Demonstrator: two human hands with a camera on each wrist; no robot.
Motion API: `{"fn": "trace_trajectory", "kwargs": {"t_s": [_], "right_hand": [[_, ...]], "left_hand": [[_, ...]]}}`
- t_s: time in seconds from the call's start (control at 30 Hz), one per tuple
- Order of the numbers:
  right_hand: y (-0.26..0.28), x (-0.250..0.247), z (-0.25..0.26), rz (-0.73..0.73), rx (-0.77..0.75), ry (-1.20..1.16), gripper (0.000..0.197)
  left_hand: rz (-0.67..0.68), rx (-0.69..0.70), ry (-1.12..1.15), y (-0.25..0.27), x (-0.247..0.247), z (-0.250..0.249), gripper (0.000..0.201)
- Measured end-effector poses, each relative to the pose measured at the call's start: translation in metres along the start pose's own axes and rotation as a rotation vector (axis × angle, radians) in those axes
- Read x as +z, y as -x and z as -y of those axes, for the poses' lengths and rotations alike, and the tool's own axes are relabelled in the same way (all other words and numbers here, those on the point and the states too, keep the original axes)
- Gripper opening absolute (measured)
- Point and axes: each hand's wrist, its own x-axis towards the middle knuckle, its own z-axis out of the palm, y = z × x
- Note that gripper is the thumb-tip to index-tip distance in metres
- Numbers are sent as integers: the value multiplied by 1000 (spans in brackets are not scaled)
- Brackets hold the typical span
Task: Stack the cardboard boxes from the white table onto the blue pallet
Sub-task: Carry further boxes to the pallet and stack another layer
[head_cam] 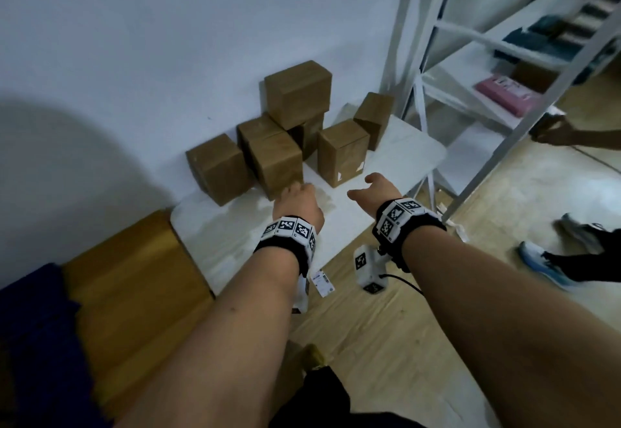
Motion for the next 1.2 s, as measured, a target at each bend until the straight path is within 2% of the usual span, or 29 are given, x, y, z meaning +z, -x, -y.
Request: {"fn": "trace_trajectory", "kwargs": {"t_s": [0.2, 0.37, 0.57, 0.67, 0.77, 0.97, 1.13, 1.2], "right_hand": [[-67, -23, 14, -16, 58, -51, 62], [-116, -34, 17, 5, 74, -38, 62], [-176, -46, 33, 64, -16, 12, 49], [-198, -48, 38, 131, -39, 37, 50], [-216, -50, 37, 210, -77, 94, 40], [-230, -57, 28, 262, -148, 167, 39], [-224, -59, 14, 334, -216, 160, 34], [-217, -58, 6, 341, -254, 157, 26]], "left_hand": [[86, -36, 114, -80, -14, -29, 43], [149, -75, 143, -120, -9, -44, 40], [230, -199, 227, -158, -5, -50, 45], [255, -271, 295, -168, -4, -57, 46], [269, -348, 375, -176, 1, -71, 48], [83, -487, 538, -177, 11, -92, 40], [-72, -603, 549, -150, 27, -101, 32], [-115, -676, 567, -138, 36, -101, 29]]}}
